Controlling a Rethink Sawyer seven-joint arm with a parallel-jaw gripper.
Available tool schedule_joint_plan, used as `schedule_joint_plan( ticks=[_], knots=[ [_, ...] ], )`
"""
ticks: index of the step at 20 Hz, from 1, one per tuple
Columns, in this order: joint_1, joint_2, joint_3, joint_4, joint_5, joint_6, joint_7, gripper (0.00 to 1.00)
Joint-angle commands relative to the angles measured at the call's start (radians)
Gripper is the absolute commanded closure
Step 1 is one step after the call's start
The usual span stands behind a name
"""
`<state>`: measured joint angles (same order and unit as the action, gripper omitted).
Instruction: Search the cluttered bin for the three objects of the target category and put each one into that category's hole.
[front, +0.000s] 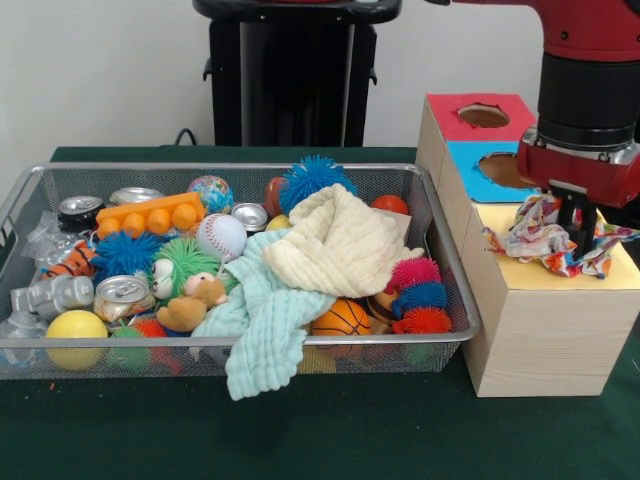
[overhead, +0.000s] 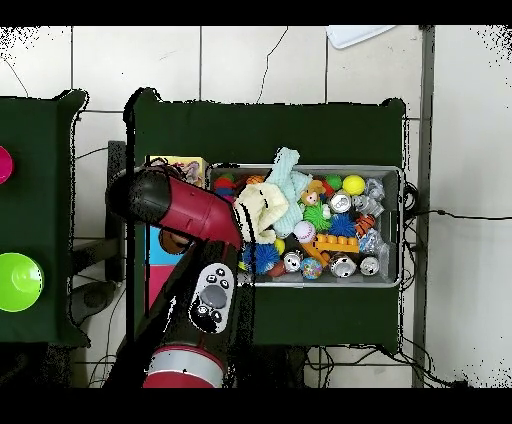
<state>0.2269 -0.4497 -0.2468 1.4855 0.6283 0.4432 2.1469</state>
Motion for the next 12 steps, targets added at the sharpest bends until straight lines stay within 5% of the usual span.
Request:
schedule_joint_plan(
  ticks=[1, 12],
  knots=[
    [0.023, 0.179, 0.028, 0.124, -0.046, -0.113, 0.207, 1.0],
    [0.047, 0.141, -0.024, 0.116, -0.049, 0.022, 0.188, 1.0]
  ],
)
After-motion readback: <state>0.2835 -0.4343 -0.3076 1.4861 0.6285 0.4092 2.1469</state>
